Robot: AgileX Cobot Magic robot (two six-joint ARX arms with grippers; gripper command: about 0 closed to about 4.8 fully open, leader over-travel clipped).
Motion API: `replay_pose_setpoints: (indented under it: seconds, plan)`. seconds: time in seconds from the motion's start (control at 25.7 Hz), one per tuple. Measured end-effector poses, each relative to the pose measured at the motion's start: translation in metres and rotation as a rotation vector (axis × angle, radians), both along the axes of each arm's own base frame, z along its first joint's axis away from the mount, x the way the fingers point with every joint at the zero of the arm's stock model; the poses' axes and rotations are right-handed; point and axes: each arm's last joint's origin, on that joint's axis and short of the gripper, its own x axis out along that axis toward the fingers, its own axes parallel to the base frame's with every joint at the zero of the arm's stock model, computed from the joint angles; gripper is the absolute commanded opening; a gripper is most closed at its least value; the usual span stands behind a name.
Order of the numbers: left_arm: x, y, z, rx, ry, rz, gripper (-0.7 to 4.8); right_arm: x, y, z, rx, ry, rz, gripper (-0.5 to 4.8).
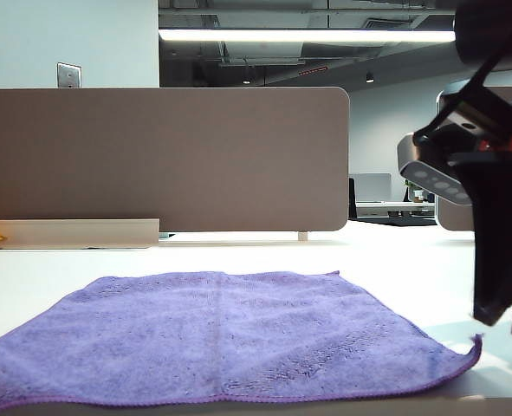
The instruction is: Fold the bottom of the cloth upward, then fold it vertically to form a square shape.
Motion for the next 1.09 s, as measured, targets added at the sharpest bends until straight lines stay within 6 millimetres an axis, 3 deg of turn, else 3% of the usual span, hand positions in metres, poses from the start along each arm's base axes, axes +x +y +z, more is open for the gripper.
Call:
replay_pose_setpoints:
  seconds: [0.43,0.82,1.09]
  plan:
    - [0.007,-0.003,0.003,-0.045,-0.062,0.04,0.89,0.004,0.003,-0.002,0.028,0.008,-0.035,1.58]
    - [0.015,-0.007,-0.011,-0.018,-0.021,0.043,0.91,0.009,0.006,-0.009,0.03,0.038,-0.051,1.58]
    - [0.021,-0.011,-0.017,-0.028,0.01,0.031,1.29,0.011,0.008,-0.013,0.026,0.052,-0.051,1.58]
